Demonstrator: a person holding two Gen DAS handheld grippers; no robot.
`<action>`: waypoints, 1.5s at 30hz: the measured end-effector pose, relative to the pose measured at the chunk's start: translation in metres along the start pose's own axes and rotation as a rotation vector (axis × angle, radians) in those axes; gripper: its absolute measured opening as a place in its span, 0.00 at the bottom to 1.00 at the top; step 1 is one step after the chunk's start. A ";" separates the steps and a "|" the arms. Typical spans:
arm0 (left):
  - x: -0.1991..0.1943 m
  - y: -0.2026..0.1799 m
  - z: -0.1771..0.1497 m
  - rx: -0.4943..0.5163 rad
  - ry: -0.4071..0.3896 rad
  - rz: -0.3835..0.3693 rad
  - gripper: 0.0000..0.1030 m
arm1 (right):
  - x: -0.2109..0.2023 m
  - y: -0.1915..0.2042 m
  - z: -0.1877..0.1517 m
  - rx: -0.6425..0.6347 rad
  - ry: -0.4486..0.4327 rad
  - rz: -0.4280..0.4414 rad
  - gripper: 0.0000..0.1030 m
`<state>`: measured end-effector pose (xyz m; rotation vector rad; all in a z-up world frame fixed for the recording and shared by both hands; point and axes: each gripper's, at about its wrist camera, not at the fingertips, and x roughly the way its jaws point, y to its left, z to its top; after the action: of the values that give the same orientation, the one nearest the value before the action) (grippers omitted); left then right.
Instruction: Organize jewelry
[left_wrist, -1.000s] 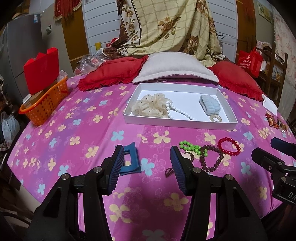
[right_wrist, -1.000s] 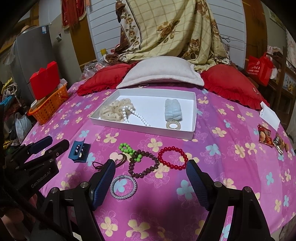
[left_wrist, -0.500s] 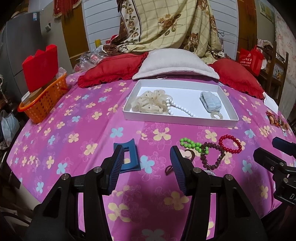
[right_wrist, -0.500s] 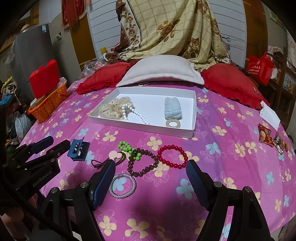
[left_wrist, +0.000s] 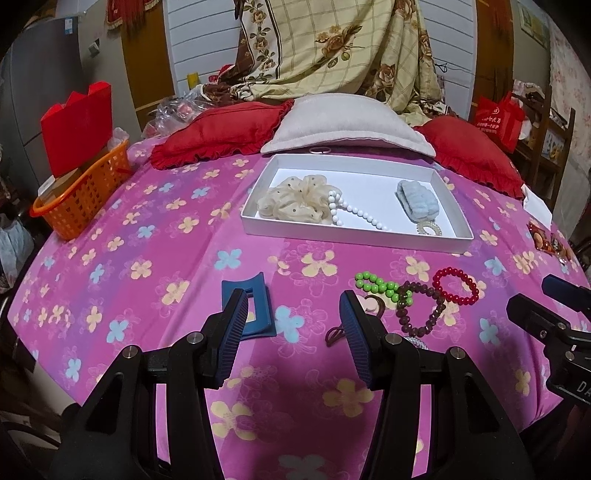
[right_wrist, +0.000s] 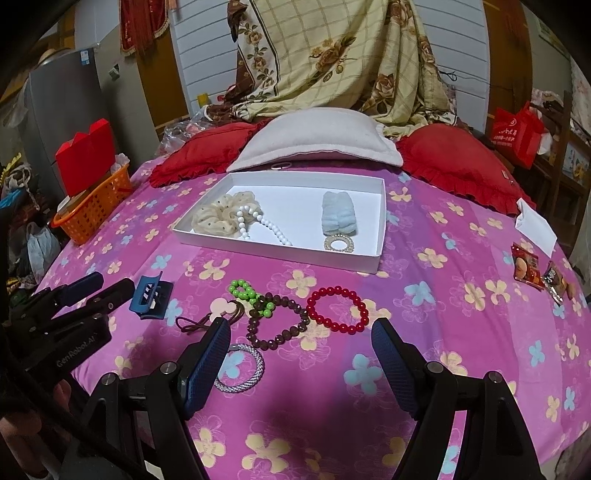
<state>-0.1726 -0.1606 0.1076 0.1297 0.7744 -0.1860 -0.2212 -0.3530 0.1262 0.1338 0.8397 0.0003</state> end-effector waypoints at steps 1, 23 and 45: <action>0.000 0.000 0.001 0.001 0.003 -0.006 0.50 | 0.000 -0.001 0.000 0.001 0.002 -0.001 0.74; 0.044 0.032 0.003 -0.066 0.197 -0.265 0.61 | 0.048 -0.045 -0.012 0.030 0.067 0.049 0.54; 0.122 -0.044 0.002 0.223 0.276 -0.259 0.29 | 0.096 -0.067 0.003 0.032 0.118 0.048 0.42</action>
<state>-0.0948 -0.2188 0.0211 0.2702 1.0438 -0.5084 -0.1579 -0.4150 0.0490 0.1854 0.9549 0.0405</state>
